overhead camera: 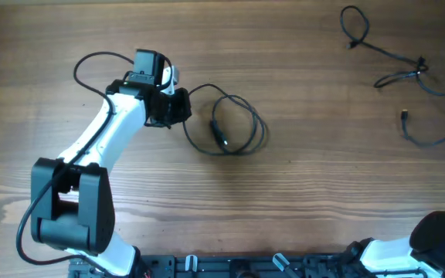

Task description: Untangle cables

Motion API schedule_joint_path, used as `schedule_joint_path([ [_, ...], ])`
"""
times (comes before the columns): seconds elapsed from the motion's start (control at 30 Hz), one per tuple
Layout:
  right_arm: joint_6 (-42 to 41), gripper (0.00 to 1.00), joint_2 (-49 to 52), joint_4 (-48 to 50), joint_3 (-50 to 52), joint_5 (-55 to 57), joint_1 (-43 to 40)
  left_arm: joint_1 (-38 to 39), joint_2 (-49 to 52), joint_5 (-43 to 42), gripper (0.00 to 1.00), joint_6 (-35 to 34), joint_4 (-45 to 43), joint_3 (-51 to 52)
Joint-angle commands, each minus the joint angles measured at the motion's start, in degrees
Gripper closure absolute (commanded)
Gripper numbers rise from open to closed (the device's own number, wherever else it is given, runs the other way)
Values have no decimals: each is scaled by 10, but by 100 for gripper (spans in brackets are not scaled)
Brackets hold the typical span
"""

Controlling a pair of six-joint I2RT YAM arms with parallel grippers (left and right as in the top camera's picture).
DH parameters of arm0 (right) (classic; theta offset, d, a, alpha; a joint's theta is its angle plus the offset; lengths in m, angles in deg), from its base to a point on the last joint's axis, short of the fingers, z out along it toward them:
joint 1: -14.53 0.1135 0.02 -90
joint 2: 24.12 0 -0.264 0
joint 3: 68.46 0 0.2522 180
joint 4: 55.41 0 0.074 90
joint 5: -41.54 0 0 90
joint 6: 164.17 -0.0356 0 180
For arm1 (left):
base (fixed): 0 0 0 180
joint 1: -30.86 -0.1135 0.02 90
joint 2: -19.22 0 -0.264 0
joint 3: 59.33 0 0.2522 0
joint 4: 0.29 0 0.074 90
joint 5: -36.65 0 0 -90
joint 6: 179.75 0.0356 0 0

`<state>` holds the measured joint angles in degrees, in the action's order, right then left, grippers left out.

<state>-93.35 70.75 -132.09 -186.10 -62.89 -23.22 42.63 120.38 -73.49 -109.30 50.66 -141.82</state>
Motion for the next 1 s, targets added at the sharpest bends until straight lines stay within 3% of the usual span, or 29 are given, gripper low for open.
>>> schedule_joint_path([
  [0.0, 22, 4, 43, -23, 15, -31, 3, 34, 2, -15, 87, 11, -9, 3],
  [0.07, 54, 2, 37, -28, 12, -110, 3, 45, 2, -15, 56, 11, -13, 3],
  [0.1, 98, 0, 30, -28, 3, -171, 7, 45, 2, -15, 48, 11, -15, 3],
  [0.2, 100, 1, -7, -26, -13, -141, 38, 43, 0, -15, 26, 12, -25, -3],
  [0.33, 103, 0, -42, -47, -13, -157, 92, 30, -35, -15, 20, 12, 10, -43],
  [0.4, 139, 0, -41, -72, -11, -156, 154, 18, -78, -15, 18, 11, 10, -50],
  [0.43, 156, 0, -41, -78, -6, -156, 186, 10, -100, -15, 11, 11, 9, -52],
  [0.47, 170, 0, -40, -80, 3, -154, 238, -9, -130, -7, 6, -11, 9, -52],
  [0.5, 182, 1, -35, -76, 10, -147, 274, -31, -151, 1, 6, -38, 11, -52],
  [0.57, 177, 0, -9, -70, 26, -126, 347, -79, -166, 2, 7, -81, 17, -52],
  [0.7, 160, 1, 76, -83, 35, -123, 439, -141, -155, 5, 7, -94, 57, -51],
  [0.83, 208, 1, 167, -76, 35, -124, 505, -148, -138, 7, 2, -94, 81, -51],
  [0.9, 242, 4, 214, -71, 35, -126, 526, -141, -130, 7, 2, -93, 86, -51],
  [0.97, 270, 18, 264, -63, 35, -132, 543, -137, -130, 7, 2, -92, 87, -50],
])
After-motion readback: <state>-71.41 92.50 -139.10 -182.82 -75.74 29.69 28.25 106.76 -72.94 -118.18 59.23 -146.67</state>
